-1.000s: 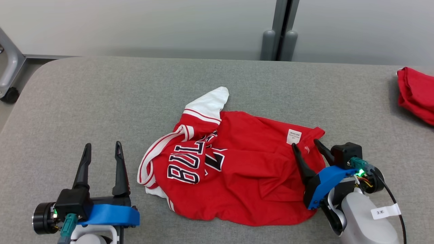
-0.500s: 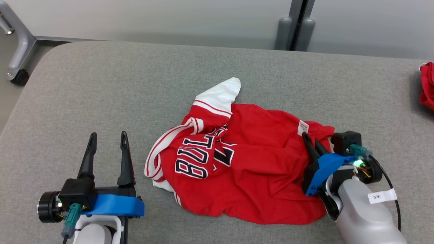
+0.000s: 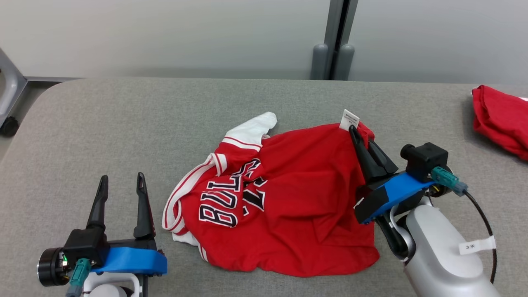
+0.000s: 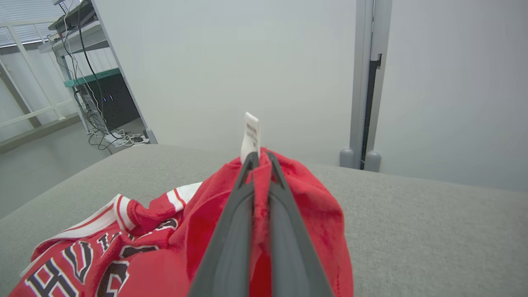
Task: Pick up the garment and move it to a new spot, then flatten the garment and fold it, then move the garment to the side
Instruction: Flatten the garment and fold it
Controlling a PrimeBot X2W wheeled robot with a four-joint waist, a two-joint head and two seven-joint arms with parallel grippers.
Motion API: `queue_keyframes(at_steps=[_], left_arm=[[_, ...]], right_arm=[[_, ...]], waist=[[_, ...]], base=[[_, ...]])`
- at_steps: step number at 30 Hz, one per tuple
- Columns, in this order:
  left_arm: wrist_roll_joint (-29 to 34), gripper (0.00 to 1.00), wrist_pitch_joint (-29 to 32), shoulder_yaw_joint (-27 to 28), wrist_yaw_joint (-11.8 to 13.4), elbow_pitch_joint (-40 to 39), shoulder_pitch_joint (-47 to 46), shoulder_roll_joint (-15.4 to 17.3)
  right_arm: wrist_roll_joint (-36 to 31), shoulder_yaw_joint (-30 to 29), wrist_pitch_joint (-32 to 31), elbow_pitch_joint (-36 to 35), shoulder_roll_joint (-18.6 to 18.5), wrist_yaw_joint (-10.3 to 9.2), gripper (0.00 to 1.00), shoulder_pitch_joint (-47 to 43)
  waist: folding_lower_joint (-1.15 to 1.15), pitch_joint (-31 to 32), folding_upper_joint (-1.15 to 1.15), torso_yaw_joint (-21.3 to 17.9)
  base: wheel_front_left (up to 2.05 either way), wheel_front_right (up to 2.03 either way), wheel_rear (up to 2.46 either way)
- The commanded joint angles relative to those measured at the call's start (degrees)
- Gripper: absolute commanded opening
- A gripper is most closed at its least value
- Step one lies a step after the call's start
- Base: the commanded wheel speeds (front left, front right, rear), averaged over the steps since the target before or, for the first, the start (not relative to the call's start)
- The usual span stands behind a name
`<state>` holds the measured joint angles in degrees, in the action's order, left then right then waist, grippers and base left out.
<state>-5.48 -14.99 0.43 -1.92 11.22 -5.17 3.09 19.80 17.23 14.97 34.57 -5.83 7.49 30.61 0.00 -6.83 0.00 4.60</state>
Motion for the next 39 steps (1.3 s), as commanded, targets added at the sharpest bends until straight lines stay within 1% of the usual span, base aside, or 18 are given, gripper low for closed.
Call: queue_keyframes(at_steps=[1, 5, 11, 15, 18, 23, 28, 33, 39], left_arm=[[0.2, 1.0, -0.3, 0.2, -0.2, -0.1, 0.2, 0.0], [0.5, 1.0, -0.3, 1.1, -0.3, -0.2, 1.1, 0.0], [0.6, 1.0, -0.3, 1.5, -0.4, -0.9, 1.7, -0.1], [0.6, 1.0, -0.3, 1.7, -0.3, -1.1, 1.8, -0.1], [0.7, 1.0, -0.3, 1.8, -0.3, -1.2, 1.6, -0.1], [0.8, 1.0, -0.3, 1.4, -0.5, -1.3, 0.7, -0.2], [0.6, 1.0, -0.3, 0.9, -0.5, -1.1, 0.0, -0.2], [0.4, 1.0, -0.3, 0.2, -0.4, -1.1, -0.9, -0.2], [-0.2, 1.0, -0.3, -1.0, -0.4, -0.8, -2.7, -0.2]], right_arm=[[0.4, 0.3, 0.3, -1.9, -0.7, 0.02, 0.0, -1.1], [2.0, 1.4, 0.3, -11.8, -2.4, 0.02, 0.0, -5.5], [3.2, -0.2, -2.3, -24.2, -3.6, 0.02, 0.0, -10.5], [2.9, -2.0, -4.5, -30.0, -3.5, 0.02, 0.0, -12.7], [3.1, -4.9, -5.6, -32.8, -3.1, 0.02, 0.0, -13.7], [1.9, -9.0, -7.3, -32.7, -4.1, 0.02, 0.0, -13.2], [1.5, -10.2, -7.4, -30.3, -5.0, 0.02, 0.0, -10.9], [1.3, -9.7, -6.2, -25.1, -6.5, 0.02, 0.0, -6.3], [0.5, -8.4, -4.2, -14.5, -9.8, 0.02, 0.0, 2.8]], waist=[[0.0, 0.7, 0.0, -0.8], [0.0, 1.4, 0.0, -2.0], [0.0, 1.5, 0.0, -3.1], [0.0, 1.5, 0.0, -3.5], [0.0, 1.3, 0.0, -3.6], [0.0, 0.7, 0.0, -3.2], [0.0, -0.1, 0.0, -2.3], [0.0, -1.6, 0.0, -0.9], [0.0, -4.0, 0.0, 1.8]], base=[[0.0, 0.0, 0.0], [0.0, 0.0, 0.0], [0.0, 0.0, 0.0], [0.0, 0.0, 0.0], [0.0, 0.0, 0.0], [0.0, 0.0, 0.0], [0.0, 0.0, 0.0], [0.0, 0.0, 0.0], [0.0, 0.0, 0.0]])
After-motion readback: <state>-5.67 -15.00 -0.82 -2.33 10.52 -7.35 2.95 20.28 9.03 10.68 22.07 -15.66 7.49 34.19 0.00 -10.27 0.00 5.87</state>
